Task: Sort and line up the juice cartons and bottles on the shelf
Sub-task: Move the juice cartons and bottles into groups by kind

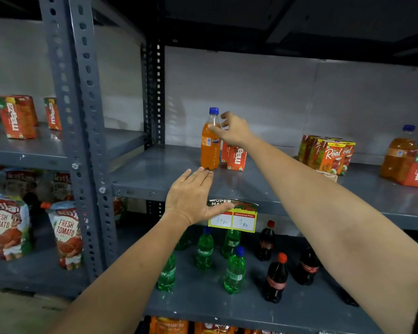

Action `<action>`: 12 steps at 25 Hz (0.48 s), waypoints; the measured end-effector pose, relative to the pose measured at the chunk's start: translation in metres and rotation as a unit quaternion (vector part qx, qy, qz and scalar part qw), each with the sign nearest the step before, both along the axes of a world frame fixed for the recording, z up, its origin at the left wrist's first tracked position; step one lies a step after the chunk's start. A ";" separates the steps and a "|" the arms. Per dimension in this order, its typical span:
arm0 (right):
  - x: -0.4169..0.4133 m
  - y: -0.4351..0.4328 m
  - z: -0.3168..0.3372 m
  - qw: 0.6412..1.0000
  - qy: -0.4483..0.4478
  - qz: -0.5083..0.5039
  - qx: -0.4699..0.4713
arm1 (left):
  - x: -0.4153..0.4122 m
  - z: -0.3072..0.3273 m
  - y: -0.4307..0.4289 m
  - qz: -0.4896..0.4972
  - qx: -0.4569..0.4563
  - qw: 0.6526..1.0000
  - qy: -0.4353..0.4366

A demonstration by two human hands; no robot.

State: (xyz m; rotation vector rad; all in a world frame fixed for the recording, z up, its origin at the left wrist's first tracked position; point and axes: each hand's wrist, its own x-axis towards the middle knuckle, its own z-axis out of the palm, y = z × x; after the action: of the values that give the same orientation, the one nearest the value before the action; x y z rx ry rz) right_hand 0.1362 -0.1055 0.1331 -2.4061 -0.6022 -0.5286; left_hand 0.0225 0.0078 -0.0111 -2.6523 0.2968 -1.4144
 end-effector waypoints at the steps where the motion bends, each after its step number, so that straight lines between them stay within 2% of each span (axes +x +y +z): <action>1: 0.000 0.004 0.000 1.000 0.004 0.003 0.014 | 0.000 0.000 0.000 -0.002 0.001 1.000 -0.003; 5: -0.005 0.005 0.003 0.992 0.008 0.008 0.127 | -0.003 0.002 0.001 0.000 0.001 1.000 0.012; 9: -0.020 -0.014 0.001 0.990 -0.036 -0.009 0.133 | -0.006 0.006 -0.001 0.008 0.000 0.999 0.052; 12: -0.033 -0.047 0.004 0.983 -0.043 -0.015 0.180 | -0.009 0.008 0.000 0.025 0.007 0.996 0.083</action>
State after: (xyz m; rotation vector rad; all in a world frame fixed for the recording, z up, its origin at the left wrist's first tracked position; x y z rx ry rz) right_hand 0.1031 -0.1529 0.1368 -2.0619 -0.4616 -0.6928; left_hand 0.0137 0.0082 -0.0027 -2.7509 0.2539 -1.1756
